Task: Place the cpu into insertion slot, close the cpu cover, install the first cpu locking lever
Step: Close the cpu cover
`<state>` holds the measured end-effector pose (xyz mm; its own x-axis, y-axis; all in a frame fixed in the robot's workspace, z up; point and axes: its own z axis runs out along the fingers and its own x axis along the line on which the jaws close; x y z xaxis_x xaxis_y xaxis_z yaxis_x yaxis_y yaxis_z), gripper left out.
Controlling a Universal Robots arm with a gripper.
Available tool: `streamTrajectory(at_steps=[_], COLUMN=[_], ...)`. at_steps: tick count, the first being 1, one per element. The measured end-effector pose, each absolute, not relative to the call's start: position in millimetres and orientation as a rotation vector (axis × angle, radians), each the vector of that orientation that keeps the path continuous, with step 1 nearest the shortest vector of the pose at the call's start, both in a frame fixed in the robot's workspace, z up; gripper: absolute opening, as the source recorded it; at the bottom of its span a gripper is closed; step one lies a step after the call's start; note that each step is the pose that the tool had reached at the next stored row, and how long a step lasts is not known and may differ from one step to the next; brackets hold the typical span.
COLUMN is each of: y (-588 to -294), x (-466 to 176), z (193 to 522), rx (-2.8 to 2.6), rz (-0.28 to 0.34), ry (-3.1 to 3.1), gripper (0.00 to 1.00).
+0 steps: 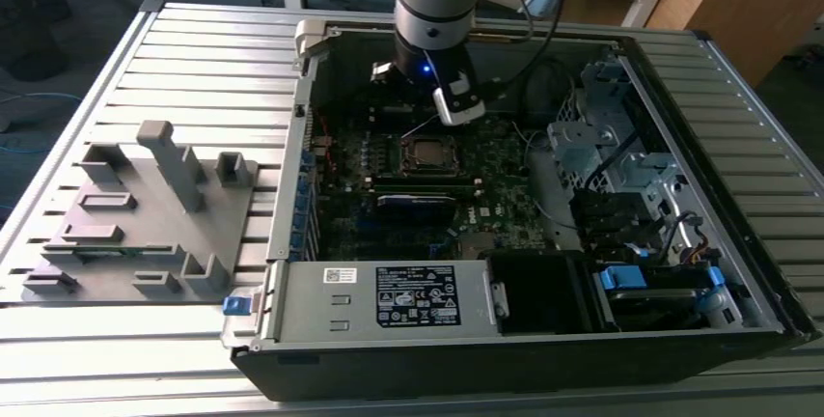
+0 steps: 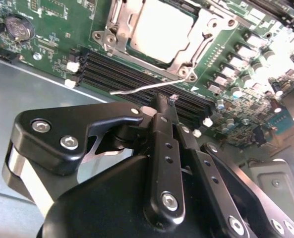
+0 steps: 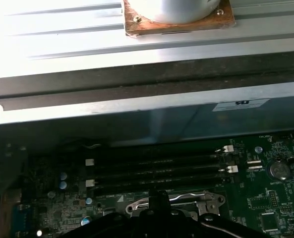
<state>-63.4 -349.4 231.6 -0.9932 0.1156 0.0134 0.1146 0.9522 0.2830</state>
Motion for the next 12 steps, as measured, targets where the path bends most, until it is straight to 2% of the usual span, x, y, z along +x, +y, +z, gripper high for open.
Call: streamTrajectory(at_steps=[12], y=[-349.4], x=[-62.9], z=[226.7], rx=[0.176], rz=[0.448], ry=[3.078], gripper=[0.10])
